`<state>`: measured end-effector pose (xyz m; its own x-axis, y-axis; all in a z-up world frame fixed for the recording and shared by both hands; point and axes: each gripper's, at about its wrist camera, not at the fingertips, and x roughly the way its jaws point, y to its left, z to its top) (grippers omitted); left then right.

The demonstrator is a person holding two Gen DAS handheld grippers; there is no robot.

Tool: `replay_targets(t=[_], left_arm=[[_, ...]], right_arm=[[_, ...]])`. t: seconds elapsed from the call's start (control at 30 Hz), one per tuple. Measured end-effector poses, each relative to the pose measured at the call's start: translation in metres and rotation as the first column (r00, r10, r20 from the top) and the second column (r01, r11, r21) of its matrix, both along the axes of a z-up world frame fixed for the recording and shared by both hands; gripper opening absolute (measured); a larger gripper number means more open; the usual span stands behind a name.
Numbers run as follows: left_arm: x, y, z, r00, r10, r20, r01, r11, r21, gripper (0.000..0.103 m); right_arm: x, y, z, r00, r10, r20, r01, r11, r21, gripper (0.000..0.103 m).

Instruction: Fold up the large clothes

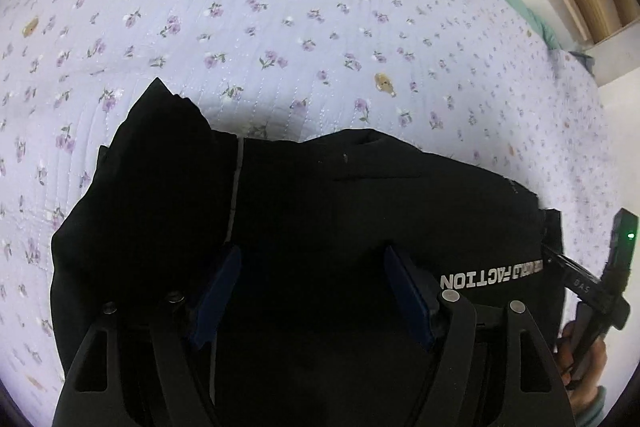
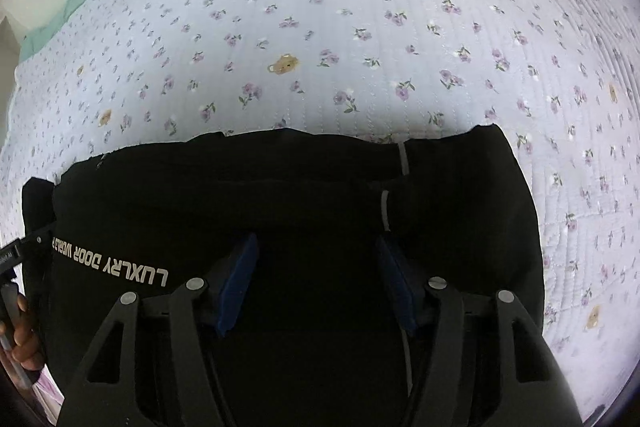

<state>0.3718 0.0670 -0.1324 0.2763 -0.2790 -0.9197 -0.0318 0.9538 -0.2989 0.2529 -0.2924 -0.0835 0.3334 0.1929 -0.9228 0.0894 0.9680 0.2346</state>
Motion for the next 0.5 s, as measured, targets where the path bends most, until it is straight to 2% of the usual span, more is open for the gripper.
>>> replay_targets(t=[0.13,0.17,0.27,0.5], left_arm=[[-0.014,0.019,0.022,0.999,-0.013,0.038,0.016,0.997,-0.078,0.075],[-0.022,0.024,0.03,0.998,-0.018,0.053,0.022,0.996,-0.081,0.073],[-0.051,0.041,0.053,0.993,-0.033,0.113,0.043,0.996,-0.08,0.073],[-0.104,0.07,0.078,0.987,0.011,0.161,0.0,0.998,-0.068,0.073]], right_arm=[[-0.009,-0.008,0.017,1.0,0.008,0.013,-0.009,0.998,0.057,0.065],[-0.015,-0.011,0.022,1.0,0.003,0.019,-0.004,0.999,0.049,0.068],[-0.042,-0.027,0.037,0.999,-0.011,0.043,0.011,1.0,0.005,0.07],[-0.108,-0.056,0.048,0.994,-0.098,0.048,0.096,0.995,0.027,0.071]])
